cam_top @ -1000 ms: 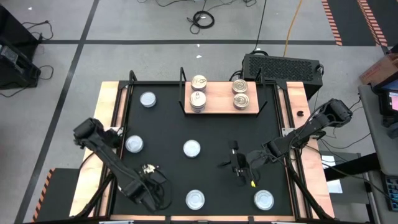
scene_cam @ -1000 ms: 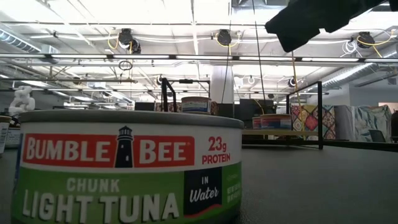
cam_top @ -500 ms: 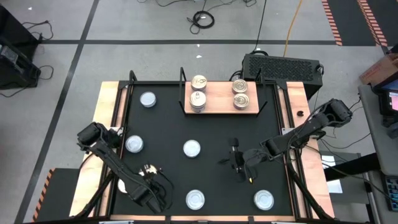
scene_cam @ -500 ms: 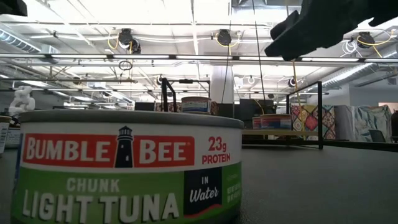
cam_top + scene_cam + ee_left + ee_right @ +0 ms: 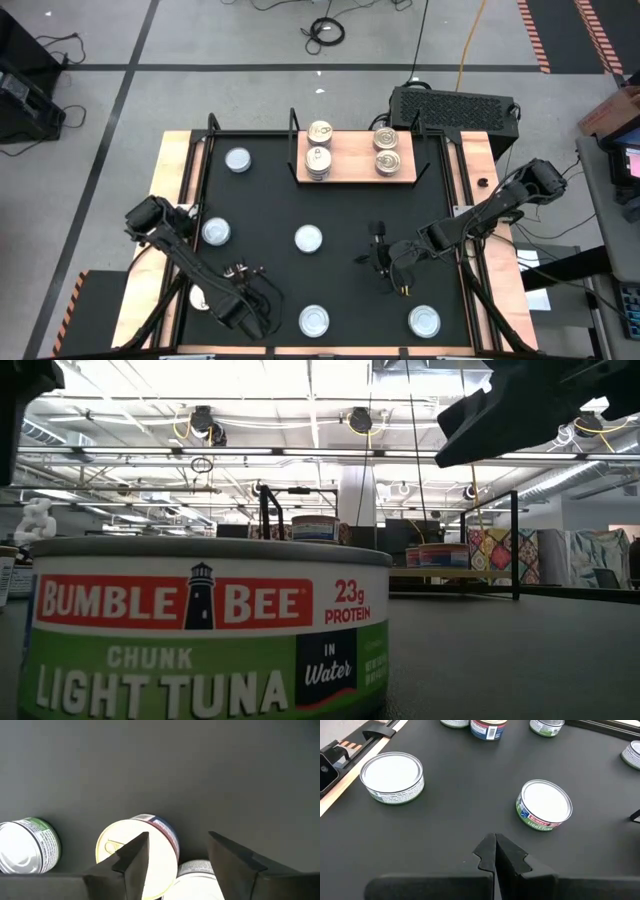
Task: Stack canned seafood by type on shelf
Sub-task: Stack the blue pink tuna can on top of the other blue pink tuna can on the shelf
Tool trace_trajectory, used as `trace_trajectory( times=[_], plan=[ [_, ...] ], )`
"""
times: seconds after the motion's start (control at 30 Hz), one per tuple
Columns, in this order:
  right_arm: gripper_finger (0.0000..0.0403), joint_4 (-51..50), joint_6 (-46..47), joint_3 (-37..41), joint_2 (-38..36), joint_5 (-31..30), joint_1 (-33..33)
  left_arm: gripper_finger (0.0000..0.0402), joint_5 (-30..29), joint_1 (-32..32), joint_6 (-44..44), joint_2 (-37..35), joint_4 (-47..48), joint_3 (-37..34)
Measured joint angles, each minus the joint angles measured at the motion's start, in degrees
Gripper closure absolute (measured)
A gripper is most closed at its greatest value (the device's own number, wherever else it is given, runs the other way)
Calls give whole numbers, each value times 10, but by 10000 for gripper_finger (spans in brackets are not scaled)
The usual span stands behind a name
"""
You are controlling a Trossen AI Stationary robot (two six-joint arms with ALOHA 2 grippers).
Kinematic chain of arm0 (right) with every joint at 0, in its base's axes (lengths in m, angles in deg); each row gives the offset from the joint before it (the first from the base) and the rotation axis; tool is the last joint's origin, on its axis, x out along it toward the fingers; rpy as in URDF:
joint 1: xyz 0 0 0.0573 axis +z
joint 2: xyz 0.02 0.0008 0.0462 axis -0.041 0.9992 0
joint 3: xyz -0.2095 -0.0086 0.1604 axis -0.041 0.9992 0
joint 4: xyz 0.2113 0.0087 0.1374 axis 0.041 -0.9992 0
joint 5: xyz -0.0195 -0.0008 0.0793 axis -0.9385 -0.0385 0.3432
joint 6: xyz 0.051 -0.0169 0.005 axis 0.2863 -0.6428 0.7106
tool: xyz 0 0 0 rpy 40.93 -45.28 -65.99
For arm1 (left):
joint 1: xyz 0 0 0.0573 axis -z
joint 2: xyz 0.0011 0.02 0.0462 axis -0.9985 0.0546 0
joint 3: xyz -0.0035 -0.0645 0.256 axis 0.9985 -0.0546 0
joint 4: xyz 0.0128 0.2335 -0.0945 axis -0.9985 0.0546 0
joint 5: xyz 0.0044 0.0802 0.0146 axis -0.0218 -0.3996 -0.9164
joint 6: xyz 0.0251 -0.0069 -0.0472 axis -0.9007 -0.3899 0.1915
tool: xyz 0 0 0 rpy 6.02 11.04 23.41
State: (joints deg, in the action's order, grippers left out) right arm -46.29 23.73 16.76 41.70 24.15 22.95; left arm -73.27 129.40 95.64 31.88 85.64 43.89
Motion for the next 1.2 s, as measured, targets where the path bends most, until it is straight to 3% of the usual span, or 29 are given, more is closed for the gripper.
trace_trajectory(
  times=[0.47,0.7,0.83,1.07,1.2],
  plan=[
    [403,0,0,0,0,0,-1,197,43,-2,-17,105,33,2],
    [403,1,0,0,0,0,-2,205,49,-3,-16,112,57,2],
    [403,1,0,0,0,0,-2,251,59,-8,-16,114,73,1],
    [403,1,0,0,0,0,-2,378,61,-21,-15,112,81,2],
    [403,0,0,0,0,0,-2,393,61,-28,-33,114,86,12]
  ],
)
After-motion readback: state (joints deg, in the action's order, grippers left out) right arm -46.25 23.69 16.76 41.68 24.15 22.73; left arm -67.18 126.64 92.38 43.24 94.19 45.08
